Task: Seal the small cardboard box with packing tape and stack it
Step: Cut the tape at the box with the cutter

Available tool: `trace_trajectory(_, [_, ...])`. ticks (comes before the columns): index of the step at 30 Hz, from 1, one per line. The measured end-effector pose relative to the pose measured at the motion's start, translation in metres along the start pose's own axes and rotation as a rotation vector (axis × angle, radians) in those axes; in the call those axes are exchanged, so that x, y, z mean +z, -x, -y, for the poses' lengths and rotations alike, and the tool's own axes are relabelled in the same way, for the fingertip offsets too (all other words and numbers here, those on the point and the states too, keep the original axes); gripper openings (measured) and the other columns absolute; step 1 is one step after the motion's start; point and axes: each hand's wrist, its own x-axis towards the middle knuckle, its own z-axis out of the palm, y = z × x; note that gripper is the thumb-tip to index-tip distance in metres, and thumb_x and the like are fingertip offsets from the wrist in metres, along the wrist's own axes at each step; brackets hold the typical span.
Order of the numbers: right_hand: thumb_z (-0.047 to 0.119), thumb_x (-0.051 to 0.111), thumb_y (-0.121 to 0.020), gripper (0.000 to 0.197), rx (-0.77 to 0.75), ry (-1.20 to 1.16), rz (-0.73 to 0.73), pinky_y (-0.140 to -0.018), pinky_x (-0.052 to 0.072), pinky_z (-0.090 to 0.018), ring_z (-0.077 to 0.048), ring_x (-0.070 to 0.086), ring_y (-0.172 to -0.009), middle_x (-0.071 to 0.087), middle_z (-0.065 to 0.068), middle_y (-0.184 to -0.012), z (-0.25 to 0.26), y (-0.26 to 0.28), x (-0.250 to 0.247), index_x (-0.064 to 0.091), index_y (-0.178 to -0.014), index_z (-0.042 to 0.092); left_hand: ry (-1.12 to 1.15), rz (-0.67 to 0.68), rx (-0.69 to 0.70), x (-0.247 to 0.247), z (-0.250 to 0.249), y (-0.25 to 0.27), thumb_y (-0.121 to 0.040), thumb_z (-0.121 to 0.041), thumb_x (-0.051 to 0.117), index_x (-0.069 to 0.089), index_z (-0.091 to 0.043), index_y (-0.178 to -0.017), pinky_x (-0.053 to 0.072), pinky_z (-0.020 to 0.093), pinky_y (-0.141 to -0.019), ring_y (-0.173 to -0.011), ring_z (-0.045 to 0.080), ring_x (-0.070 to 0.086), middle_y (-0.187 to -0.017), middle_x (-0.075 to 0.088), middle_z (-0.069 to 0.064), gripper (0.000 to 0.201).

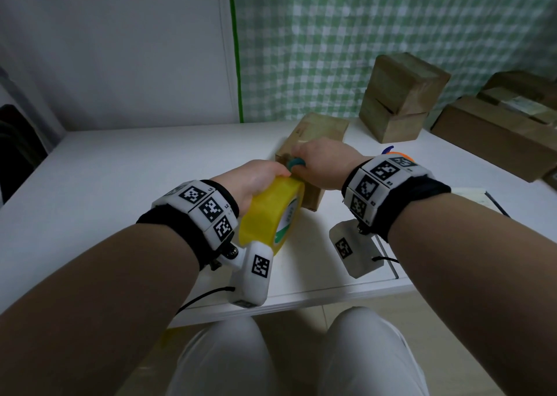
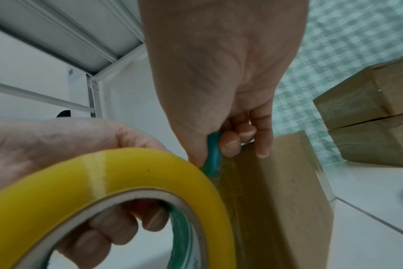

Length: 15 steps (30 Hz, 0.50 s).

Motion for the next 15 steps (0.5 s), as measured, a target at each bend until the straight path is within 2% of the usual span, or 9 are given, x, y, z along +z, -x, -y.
trace_trajectory(3, [0.028,0.041,-0.097,0.035,-0.003,0.003,0.019,-0.072,0.034,-0.029,-0.031,0.056,-0.111,0.058,-0.014,-0.125,-0.0037,0.0011,0.0011,0.05,-0.127,0.011,0.005,0.007,-0.001,0.0005,-0.0006,-0.0001,-0.091,-0.027,0.053,0.059,-0.008,-0.117,0.053,0.043,-0.086,-0.088,0.034,0.064,-0.106,0.067,0.019,0.033])
trace_trajectory(8, [0.025,0.042,-0.097,0.034,-0.013,-0.003,0.036,-0.072,0.034,-0.03,-0.032,0.056,-0.11,0.058,-0.017,-0.122,-0.0066,0.0032,0.0008,0.051,-0.126,0.011,-0.006,-0.006,-0.004,0.0009,-0.0013,0.0009,-0.09,-0.028,0.055,0.06,-0.008,-0.118,0.053,0.044,-0.088,-0.089,0.034,0.064,-0.105,0.067,0.019,0.035])
trace_trajectory(12, [0.025,0.042,-0.096,0.032,-0.013,0.035,0.054,-0.072,0.035,-0.03,-0.032,0.056,-0.109,0.058,-0.017,-0.12,-0.0086,0.0038,0.0007,0.052,-0.122,0.009,-0.007,0.0,-0.008,0.0007,-0.0017,0.0015,-0.09,-0.027,0.053,0.059,-0.008,-0.119,0.054,0.041,-0.082,-0.086,0.034,0.064,-0.107,0.067,0.02,0.035])
trace_trajectory(15, [0.024,0.042,-0.096,0.03,-0.015,0.06,0.056,-0.072,0.036,-0.03,-0.032,0.056,-0.108,0.059,-0.016,-0.119,-0.0102,0.0038,0.0003,0.052,-0.12,0.009,-0.011,-0.005,-0.005,0.0009,-0.0022,0.0014,-0.09,-0.027,0.054,0.058,-0.007,-0.121,0.053,0.044,-0.087,-0.091,0.035,0.064,-0.11,0.067,0.021,0.037])
